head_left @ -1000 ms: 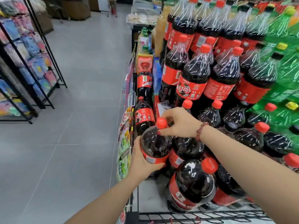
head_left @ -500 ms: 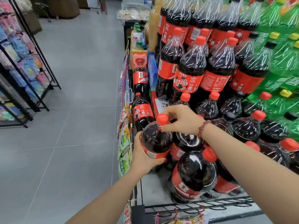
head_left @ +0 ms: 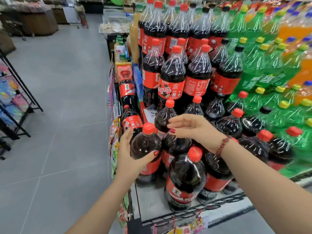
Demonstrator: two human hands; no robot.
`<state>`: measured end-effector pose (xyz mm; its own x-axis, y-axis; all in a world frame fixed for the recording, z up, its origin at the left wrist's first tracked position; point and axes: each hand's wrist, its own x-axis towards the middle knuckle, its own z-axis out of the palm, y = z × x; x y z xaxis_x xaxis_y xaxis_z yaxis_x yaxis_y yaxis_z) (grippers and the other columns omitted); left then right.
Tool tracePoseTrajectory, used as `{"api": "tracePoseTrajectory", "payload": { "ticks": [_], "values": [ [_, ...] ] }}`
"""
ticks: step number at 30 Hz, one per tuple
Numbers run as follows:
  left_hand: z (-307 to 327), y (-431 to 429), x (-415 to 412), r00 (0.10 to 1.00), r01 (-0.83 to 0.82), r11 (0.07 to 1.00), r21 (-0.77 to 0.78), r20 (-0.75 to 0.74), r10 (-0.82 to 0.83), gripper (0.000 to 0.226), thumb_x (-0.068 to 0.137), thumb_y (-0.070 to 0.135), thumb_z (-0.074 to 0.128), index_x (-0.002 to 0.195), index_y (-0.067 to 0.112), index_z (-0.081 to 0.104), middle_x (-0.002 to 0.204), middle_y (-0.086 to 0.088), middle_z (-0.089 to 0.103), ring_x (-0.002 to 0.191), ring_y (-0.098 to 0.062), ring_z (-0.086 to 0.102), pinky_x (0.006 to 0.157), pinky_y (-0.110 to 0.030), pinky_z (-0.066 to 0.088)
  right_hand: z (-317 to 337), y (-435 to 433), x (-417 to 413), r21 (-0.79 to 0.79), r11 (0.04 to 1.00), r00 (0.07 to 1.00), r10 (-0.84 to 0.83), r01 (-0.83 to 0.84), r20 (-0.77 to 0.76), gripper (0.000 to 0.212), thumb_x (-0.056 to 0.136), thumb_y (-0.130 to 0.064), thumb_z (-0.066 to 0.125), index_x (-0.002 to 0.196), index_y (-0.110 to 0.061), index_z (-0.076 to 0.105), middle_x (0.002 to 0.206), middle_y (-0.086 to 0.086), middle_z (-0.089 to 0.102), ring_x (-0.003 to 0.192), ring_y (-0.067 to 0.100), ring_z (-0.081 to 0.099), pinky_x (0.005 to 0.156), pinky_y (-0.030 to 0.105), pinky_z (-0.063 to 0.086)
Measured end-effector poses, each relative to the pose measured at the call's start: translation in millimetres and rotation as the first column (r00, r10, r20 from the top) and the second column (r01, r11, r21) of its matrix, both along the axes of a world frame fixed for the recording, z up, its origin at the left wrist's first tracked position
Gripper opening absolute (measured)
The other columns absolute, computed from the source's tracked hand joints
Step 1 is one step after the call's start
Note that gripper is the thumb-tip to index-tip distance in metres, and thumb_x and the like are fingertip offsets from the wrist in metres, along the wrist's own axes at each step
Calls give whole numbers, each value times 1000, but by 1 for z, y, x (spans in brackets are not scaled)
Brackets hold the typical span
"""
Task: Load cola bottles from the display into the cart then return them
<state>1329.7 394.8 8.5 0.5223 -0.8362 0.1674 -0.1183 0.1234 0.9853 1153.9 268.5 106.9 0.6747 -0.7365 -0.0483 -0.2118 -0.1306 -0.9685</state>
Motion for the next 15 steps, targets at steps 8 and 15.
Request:
{"api": "tracePoseTrajectory", "payload": {
  "ticks": [8,15],
  "values": [
    [74,24,-68,992,84,960,-268,-70,-106,83,47,38,93,119,24,54,128,6,62,127,-9,53,111,-26,37,9,32,-117,8,979,969,-203,203,140,29,83,-4,68,108,-16,67,107,6,73,100,18,68,88,28,54],
    [89,27,-199,971,167,914,-369,-98,-217,66,72,-25,61,115,24,54,120,10,66,126,-11,55,111,-29,38,5,90,-268,29,912,888,-405,409,219,30,80,1,70,107,-11,66,106,11,72,96,16,66,87,28,55]
  ]
}}
